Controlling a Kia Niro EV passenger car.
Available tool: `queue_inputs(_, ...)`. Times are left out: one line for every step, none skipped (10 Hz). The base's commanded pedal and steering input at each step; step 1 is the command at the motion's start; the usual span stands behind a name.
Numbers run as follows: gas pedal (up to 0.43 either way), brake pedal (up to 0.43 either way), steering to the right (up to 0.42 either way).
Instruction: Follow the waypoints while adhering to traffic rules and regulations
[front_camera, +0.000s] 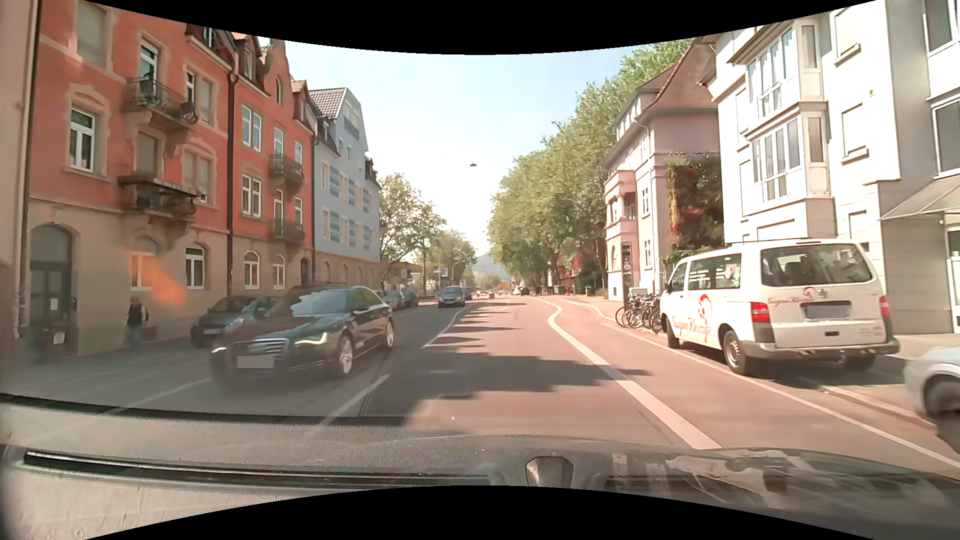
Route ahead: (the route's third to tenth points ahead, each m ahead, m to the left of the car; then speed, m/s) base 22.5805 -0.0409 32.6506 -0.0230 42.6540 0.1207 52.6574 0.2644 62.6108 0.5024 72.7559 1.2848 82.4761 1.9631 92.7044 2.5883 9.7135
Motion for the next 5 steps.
queue_inputs(0.098, 0.000, 0.006)
queue_inputs(0.098, 0.000, 0.006)
queue_inputs(0.098, 0.000, 0.006)
queue_inputs(0.098, 0.000, 0.006)
queue_inputs(0.098, 0.000, 0.006)
